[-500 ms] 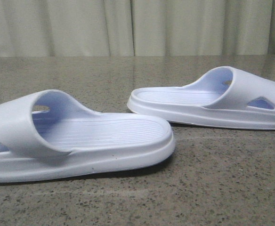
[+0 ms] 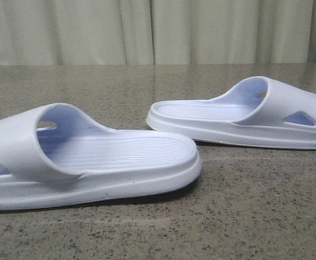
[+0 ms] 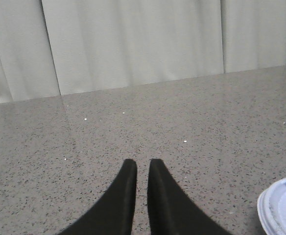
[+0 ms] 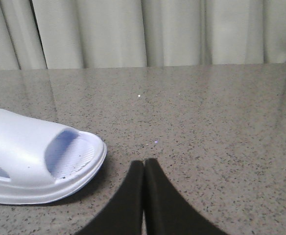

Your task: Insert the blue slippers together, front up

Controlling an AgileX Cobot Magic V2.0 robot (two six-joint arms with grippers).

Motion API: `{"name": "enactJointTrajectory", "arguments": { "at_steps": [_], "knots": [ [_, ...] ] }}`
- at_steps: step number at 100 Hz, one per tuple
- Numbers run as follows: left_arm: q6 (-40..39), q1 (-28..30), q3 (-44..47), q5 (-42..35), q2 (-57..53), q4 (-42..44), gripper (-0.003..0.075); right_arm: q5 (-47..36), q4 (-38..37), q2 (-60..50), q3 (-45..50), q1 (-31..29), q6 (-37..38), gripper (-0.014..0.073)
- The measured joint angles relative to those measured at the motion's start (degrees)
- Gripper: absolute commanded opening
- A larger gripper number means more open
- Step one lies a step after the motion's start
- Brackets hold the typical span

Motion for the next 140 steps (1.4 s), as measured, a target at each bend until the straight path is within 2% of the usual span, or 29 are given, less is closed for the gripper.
{"name": "enactJointTrajectory", "arguments": {
  "at_steps": [97, 125, 140],
  "knots": [
    [0.00, 0.00, 0.00, 0.00, 0.00, -0.23, 0.0016, -1.37, 0.00, 0.00, 0.00, 0.00, 0.00, -0.0107],
    [0.00, 0.00, 0.00, -1.86, 0.00, -9.30, 0.0016, -2.63, 0.00, 0.00, 0.00, 0.00, 0.00, -0.0106],
    [0.00, 0.00, 0.00, -2.67, 0.00, -11.17, 0.0015, -3.27, 0.00, 0.00, 0.00, 0.00, 0.00, -0.0106]
  ]
}}
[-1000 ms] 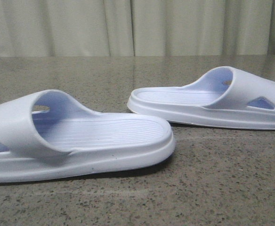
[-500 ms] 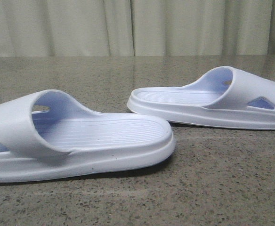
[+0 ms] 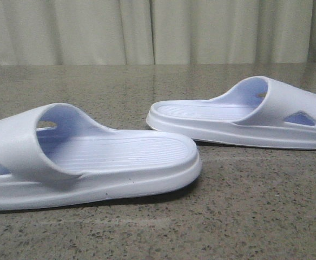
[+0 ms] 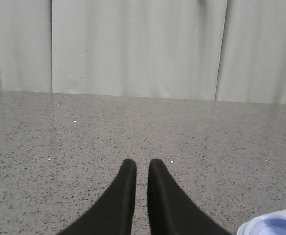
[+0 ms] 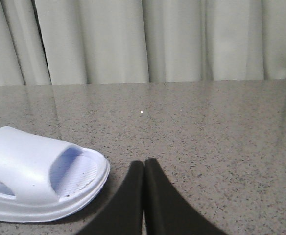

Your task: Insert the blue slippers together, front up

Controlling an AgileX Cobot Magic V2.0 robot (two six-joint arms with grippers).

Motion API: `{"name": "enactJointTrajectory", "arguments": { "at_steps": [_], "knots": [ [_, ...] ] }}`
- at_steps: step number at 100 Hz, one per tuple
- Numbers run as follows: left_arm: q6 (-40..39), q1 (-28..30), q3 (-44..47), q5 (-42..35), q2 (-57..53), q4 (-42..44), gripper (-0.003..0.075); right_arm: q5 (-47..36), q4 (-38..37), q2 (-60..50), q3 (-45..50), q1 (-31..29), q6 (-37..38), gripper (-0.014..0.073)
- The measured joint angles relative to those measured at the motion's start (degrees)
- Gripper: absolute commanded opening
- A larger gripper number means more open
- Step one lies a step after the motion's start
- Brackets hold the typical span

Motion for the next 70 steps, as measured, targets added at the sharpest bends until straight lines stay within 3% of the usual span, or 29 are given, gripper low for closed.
{"name": "enactJointTrajectory", "arguments": {
  "at_steps": [16, 27, 47, 70],
  "knots": [
    [0.00, 0.00, 0.00, 0.00, 0.00, -6.18, 0.0015, 0.99, 0.91, 0.00, -0.12, 0.00, 0.00, -0.0106],
    [-0.02, 0.00, -0.70, 1.20, 0.00, -12.94, 0.0015, 6.32, 2.42, 0.00, -2.78, 0.00, 0.00, -0.0106],
    [-1.08, 0.00, -12.23, 14.03, 0.89, -18.31, 0.0015, 19.55, 3.00, 0.00, -14.42, 0.00, 0.00, -0.0088],
    [-3.91, 0.00, -27.47, 26.89, 13.82, -18.62, 0.0015, 31.31, 3.56, 7.53, -28.99, 0.00, 2.70, -0.0077]
  ]
}}
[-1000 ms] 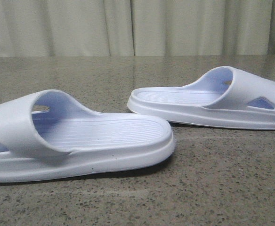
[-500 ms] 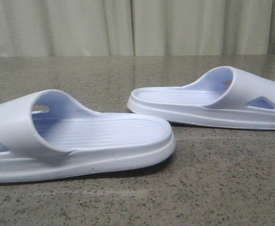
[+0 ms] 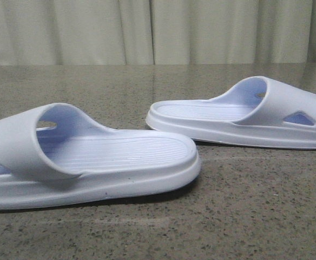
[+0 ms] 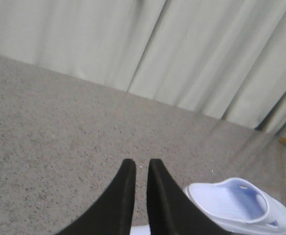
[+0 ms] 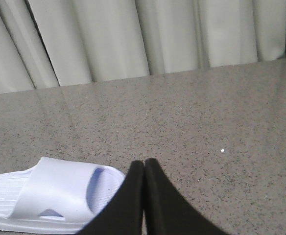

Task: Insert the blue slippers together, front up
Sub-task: 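Lower the left gripper onto the nearer slipper's strap and close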

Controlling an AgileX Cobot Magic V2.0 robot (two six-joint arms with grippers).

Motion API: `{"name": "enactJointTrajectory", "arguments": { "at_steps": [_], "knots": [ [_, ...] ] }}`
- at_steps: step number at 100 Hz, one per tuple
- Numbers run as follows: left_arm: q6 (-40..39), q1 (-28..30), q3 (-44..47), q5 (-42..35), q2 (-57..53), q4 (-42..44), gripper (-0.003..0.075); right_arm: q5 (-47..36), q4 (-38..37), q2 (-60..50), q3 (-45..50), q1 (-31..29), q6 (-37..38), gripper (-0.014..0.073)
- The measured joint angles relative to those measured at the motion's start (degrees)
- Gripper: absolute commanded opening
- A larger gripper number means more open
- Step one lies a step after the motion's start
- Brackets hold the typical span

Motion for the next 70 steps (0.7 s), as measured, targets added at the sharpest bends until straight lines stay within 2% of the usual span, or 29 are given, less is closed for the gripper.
{"name": "enactJointTrajectory", "arguments": {
  "at_steps": [14, 30, 37, 45, 62, 70],
  "knots": [
    [-0.22, 0.00, -4.43, 3.76, 6.63, -0.26, 0.0015, 3.80, 1.72, 5.35, -5.00, 0.00, 0.45, -0.0078],
    [-0.22, 0.00, -4.91, 5.24, 9.44, -1.92, 0.0018, 5.36, 3.75, 8.20, -5.68, 0.00, 0.65, -0.0076],
    [-0.22, 0.00, -4.91, 5.62, 9.67, -2.51, 0.0046, 5.91, 3.88, 8.65, -5.68, 0.00, 0.73, -0.0055],
    [-0.22, 0.00, -4.91, 5.85, 9.67, -3.68, 0.0141, 6.05, 4.12, 8.92, -5.68, 0.00, 0.88, 0.0031],
    [-0.22, 0.00, -4.21, 6.18, 9.67, -5.66, 0.0399, 6.14, 4.12, 8.92, -5.68, 0.00, 0.88, 0.0318],
    [-0.22, 0.00, -3.78, 6.18, 9.67, -5.90, 0.0468, 5.89, 4.12, 8.92, -5.68, 0.00, 0.88, 0.0367]
  ]
}}
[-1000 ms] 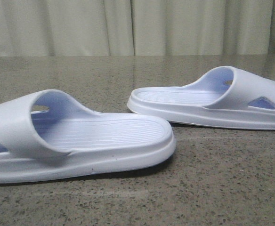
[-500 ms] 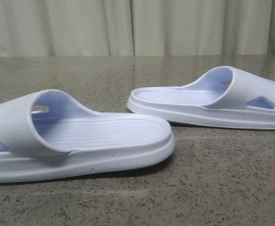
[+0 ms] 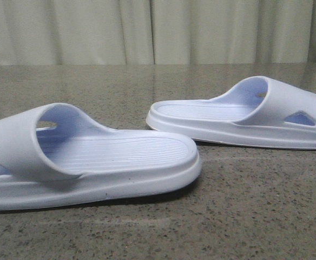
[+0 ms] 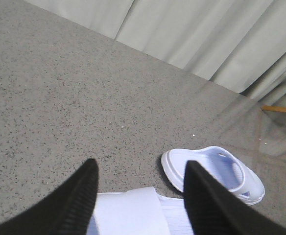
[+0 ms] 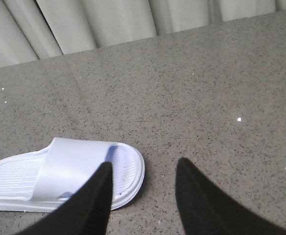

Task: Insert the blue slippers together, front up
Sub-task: 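Lower the left gripper onto the nearer slipper's strap and close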

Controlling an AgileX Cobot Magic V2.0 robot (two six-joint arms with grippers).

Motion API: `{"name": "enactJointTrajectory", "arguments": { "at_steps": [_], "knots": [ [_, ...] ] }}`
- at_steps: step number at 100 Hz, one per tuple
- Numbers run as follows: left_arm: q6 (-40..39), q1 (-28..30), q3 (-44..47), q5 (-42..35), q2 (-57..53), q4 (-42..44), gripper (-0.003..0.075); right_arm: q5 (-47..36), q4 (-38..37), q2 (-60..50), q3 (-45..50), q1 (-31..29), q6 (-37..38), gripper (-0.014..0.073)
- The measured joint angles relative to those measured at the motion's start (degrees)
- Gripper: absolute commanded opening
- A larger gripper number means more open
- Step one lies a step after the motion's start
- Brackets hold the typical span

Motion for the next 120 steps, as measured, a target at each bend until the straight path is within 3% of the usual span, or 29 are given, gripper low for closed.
{"name": "enactJointTrajectory", "arguments": {
  "at_steps": [16, 47, 120],
  "knots": [
    [-0.85, 0.00, 1.32, 0.11, 0.00, 0.00, 0.0468, -2.26, 0.00, 0.00, 0.00, 0.00, 0.00, 0.0366],
    [-13.12, 0.26, 8.21, -4.13, 0.37, 0.00, 0.0468, -4.47, 0.00, 0.00, 0.00, 0.00, 0.00, 0.0365],
    [-14.02, 0.26, 9.15, -4.50, 15.66, -0.78, 0.0468, -4.76, 0.00, 0.00, 0.00, 0.00, 0.07, 0.0365]
  ]
}}
